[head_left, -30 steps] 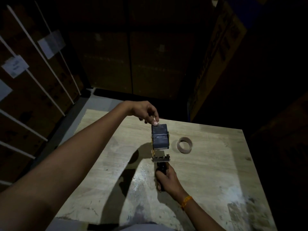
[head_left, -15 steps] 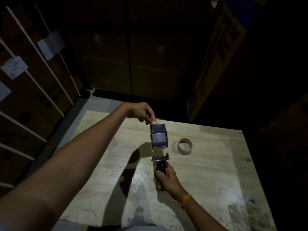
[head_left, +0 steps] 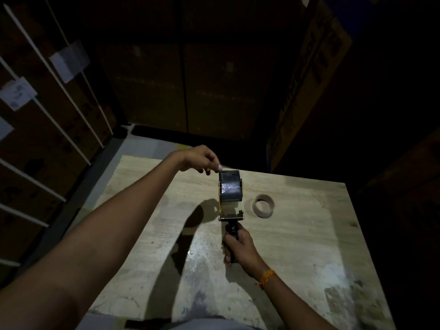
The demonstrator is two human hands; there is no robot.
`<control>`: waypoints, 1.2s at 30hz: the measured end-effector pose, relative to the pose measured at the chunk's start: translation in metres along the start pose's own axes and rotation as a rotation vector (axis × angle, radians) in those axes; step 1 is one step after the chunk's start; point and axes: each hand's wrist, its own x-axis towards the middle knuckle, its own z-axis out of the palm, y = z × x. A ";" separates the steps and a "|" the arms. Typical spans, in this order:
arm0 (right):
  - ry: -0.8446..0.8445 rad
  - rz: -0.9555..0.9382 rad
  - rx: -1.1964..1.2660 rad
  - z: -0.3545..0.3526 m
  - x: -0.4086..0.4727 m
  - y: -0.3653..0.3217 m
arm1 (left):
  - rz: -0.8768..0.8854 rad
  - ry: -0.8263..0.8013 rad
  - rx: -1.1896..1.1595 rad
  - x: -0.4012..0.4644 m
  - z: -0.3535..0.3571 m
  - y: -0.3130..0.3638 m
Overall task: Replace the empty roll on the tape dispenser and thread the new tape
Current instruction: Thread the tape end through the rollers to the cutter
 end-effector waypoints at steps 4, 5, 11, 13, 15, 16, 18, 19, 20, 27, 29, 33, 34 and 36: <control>0.020 0.006 -0.014 -0.003 0.005 -0.005 | -0.022 0.119 -0.067 -0.002 0.017 -0.016; 0.029 0.005 -0.015 -0.005 0.006 -0.007 | -0.031 0.146 -0.084 -0.004 0.023 -0.021; 0.147 -0.018 -0.063 -0.010 0.017 -0.016 | -0.122 0.232 -0.149 -0.015 0.072 -0.055; 0.203 -0.002 -0.099 -0.012 0.024 -0.014 | -0.162 0.215 -0.193 -0.020 0.090 -0.066; 0.225 0.004 -0.125 -0.013 0.029 -0.012 | -0.188 0.195 -0.242 -0.024 0.109 -0.076; 0.230 0.012 -0.134 -0.013 0.030 -0.010 | -0.194 0.192 -0.257 -0.026 0.116 -0.078; 0.240 0.018 -0.153 -0.013 0.028 -0.010 | -0.175 0.191 -0.265 -0.031 0.129 -0.082; 0.239 0.015 -0.158 -0.013 0.027 -0.008 | -0.150 0.184 -0.270 -0.034 0.134 -0.083; 0.232 0.014 -0.154 -0.013 0.026 -0.007 | -0.119 0.171 -0.269 -0.037 0.138 -0.084; 0.171 0.046 -0.032 -0.009 0.026 -0.002 | 0.050 0.194 -0.300 -0.042 0.164 -0.079; 0.170 0.043 0.003 -0.010 0.023 -0.007 | 0.076 0.242 -0.342 -0.043 0.168 -0.079; 0.090 0.083 0.107 -0.012 0.016 -0.012 | 0.076 0.321 -0.490 -0.047 0.171 -0.070; 0.063 0.091 0.139 -0.012 0.015 -0.014 | 0.089 0.339 -0.489 -0.049 0.172 -0.068; 0.026 0.098 0.196 -0.012 0.013 -0.016 | 0.125 0.409 -0.453 -0.051 0.174 -0.064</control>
